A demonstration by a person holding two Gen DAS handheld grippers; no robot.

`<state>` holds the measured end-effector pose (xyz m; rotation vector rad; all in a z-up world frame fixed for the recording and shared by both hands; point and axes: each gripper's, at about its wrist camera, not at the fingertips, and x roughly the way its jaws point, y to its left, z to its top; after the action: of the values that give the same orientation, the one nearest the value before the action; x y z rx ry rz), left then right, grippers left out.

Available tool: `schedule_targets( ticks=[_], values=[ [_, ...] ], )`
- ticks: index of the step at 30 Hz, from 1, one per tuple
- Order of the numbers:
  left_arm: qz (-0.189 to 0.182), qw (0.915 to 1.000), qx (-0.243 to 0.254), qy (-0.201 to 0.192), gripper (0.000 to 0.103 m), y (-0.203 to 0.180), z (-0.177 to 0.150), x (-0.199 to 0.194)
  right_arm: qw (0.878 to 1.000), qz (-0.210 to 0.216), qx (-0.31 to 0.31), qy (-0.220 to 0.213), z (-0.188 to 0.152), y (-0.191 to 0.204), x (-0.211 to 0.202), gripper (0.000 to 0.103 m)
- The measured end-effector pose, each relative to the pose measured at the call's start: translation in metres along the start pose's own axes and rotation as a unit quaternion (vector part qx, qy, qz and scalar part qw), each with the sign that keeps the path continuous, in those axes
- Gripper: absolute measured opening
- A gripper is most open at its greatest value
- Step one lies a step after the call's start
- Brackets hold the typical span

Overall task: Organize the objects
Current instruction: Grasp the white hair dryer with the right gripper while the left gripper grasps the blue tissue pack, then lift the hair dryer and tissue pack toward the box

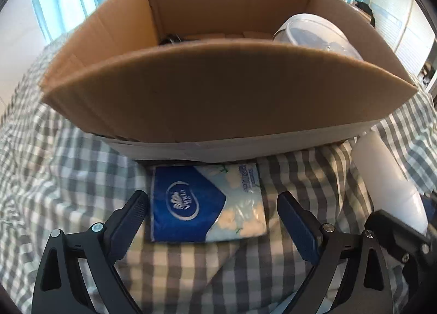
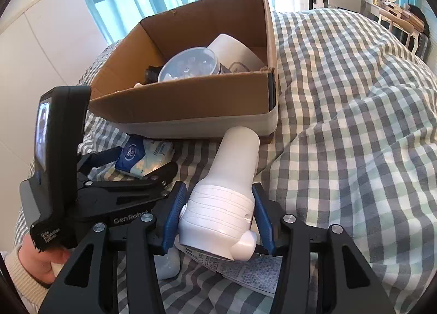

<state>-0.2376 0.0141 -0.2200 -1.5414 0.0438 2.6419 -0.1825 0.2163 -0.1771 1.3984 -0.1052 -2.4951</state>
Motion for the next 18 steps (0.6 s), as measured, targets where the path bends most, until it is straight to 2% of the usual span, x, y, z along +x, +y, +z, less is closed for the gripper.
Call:
schedule_targets(
  ticks=[2, 9, 18],
  values=[
    [0.0, 1.0, 0.003, 0.004, 0.075, -0.002, -0.001, 0.002, 1.0, -0.001, 0.0, 0.002, -0.001, 0.001, 0.001, 0.048],
    [-0.011, 0.9999, -0.001, 0.006, 0.075, -0.004, -0.01, -0.014, 1.0, -0.01, -0.002, -0.002, -0.001, 0.004, -0.001, 0.048],
    [-0.011, 0.9998, -0.014, 0.0, 0.075, 0.0, -0.032, -0.064, 0.999, -0.03, -0.017, -0.014, -0.006, 0.016, -0.013, 0.048]
  ],
)
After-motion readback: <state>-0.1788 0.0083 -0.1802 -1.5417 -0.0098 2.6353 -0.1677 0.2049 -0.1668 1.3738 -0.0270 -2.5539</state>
